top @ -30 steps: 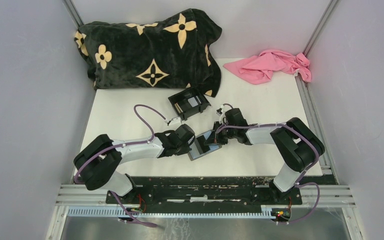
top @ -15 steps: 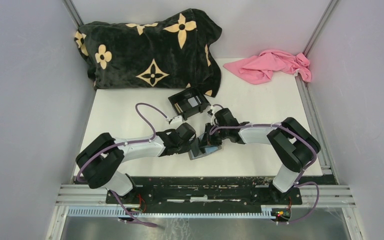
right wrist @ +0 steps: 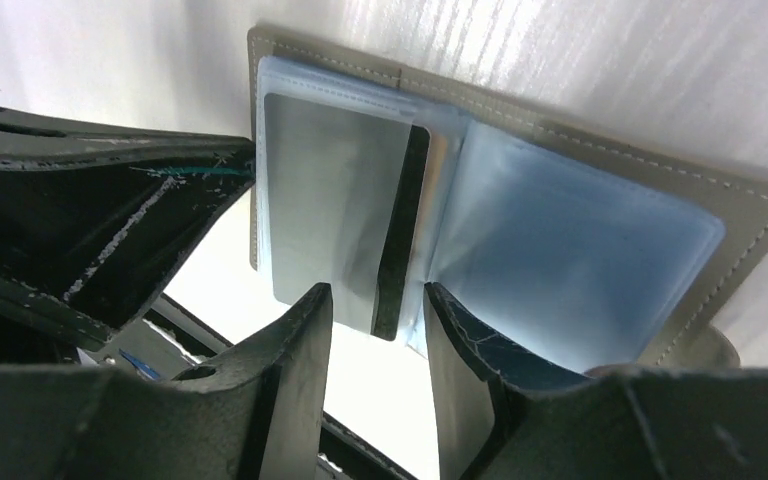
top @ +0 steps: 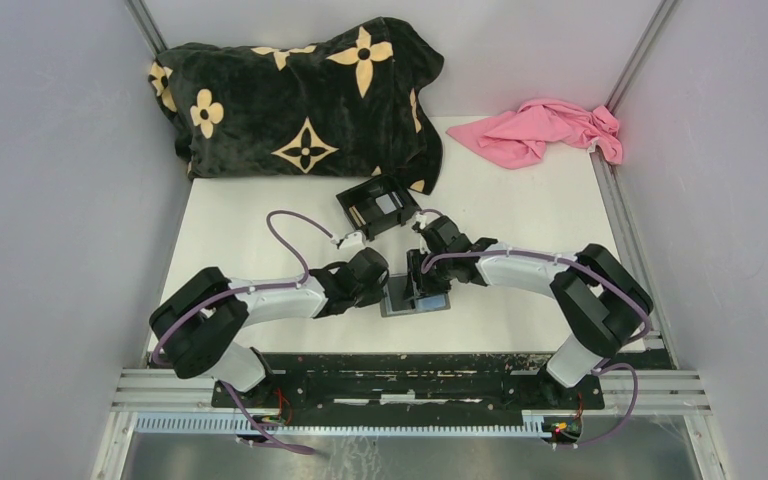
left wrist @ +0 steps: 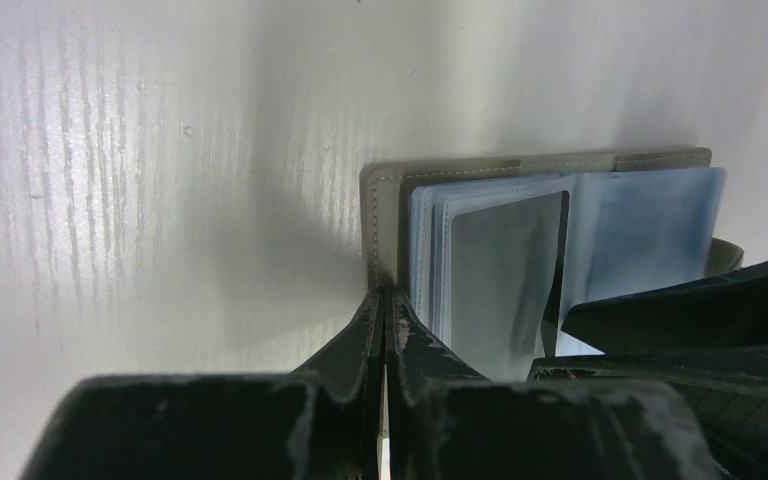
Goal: Put the credit cards into the card holder
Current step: Insert the credit card into the card holder.
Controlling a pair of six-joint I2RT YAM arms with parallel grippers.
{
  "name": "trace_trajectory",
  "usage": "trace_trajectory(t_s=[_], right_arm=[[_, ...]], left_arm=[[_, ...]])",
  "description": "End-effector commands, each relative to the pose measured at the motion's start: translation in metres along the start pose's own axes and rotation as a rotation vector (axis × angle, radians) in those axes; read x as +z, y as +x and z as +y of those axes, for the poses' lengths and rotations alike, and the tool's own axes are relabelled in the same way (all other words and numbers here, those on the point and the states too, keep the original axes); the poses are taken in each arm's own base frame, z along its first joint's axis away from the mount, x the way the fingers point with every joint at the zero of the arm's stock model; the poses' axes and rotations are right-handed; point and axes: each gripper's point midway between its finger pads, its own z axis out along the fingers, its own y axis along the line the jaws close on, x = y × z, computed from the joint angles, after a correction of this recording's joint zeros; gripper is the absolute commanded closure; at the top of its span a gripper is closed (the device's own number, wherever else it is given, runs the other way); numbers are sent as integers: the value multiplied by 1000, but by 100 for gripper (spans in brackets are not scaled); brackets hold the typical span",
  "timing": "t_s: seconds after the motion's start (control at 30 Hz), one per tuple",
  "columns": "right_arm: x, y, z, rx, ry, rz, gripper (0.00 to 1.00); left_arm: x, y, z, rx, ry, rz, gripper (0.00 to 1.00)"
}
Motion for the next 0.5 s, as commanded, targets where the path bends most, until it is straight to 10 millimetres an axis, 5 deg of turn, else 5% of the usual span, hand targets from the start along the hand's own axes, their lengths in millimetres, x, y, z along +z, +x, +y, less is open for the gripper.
trace_trajectory(t_s=[0.0,0.3,0.47], right_arm=[[-18,-8,0,-55,66,-5,55],[-49,-25,12,-90,80,-63,54],[-58,-24,-6,-115,172,-75,53]], left_arm=[[9,44,66,80,-188,133,97],[7,35,56,79,-162,105,97],[4,32,54,82,-151,96,97]])
